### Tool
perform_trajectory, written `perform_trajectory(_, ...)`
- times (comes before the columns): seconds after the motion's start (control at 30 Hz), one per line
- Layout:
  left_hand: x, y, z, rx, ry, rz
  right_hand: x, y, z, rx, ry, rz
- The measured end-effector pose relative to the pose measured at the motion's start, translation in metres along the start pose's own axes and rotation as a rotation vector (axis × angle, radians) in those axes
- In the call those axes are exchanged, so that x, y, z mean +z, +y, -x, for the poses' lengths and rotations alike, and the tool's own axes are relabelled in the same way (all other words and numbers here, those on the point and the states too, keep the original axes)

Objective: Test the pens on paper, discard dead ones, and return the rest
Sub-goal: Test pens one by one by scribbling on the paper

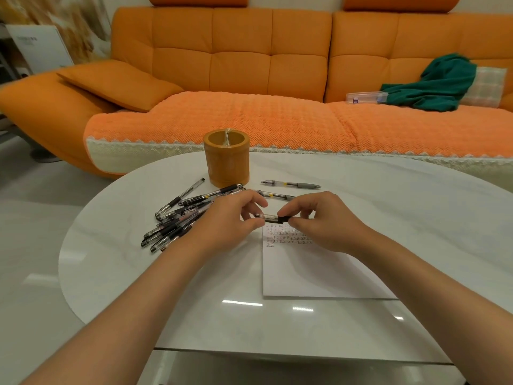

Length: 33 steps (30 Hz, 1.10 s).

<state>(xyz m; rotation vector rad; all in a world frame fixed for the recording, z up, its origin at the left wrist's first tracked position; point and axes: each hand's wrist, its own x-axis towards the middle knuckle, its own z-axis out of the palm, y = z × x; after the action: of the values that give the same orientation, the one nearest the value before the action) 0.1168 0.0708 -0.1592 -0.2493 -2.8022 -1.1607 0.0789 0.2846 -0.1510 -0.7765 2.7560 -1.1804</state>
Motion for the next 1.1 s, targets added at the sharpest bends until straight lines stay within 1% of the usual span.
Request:
perform_trajectory(0.1,0.001,0.001,0.0,0.011,-0.012,-0.025,-0.002,0.0,0.0,-0.007,-0.033,0.001)
perform_trajectory(0.17,-0.002,0.001,0.0,-0.015,-0.005,-0.011,-0.007,0.002,-0.003,0.045,-0.079,-0.018)
perform_trajectory(0.27,-0.003,0.004,-0.001,-0.043,-0.027,0.114,-0.018,0.004,-0.004,0.196,-0.186,-0.186)
perform_trajectory(0.33,-0.003,0.006,-0.002,-0.051,-0.042,0.191,-0.024,0.004,-0.003,0.227,-0.228,-0.252)
perform_trajectory(0.43,-0.002,0.01,-0.002,-0.066,-0.033,0.276,-0.025,0.006,0.0,0.242,-0.244,-0.327)
perform_trajectory(0.6,0.0,0.012,-0.004,-0.078,-0.081,0.239,-0.02,0.011,0.003,0.331,-0.326,-0.515)
perform_trajectory(0.67,0.001,0.014,-0.007,-0.095,-0.045,0.26,-0.02,0.009,0.003,0.357,-0.377,-0.599)
perform_trajectory(0.77,0.003,0.017,-0.013,-0.109,0.075,0.318,-0.027,0.002,0.001,0.37,-0.419,-0.719)
perform_trajectory(0.87,0.007,0.025,-0.016,-0.11,0.123,0.381,-0.034,-0.001,0.008,0.371,-0.432,-0.748)
perform_trajectory(1.0,0.019,0.048,-0.012,-0.073,0.104,0.36,-0.046,0.005,0.031,0.411,-0.454,-0.723)
perform_trajectory(1.1,0.039,0.073,-0.011,-0.034,0.079,0.375,-0.067,0.012,0.053,0.438,-0.401,-0.673)
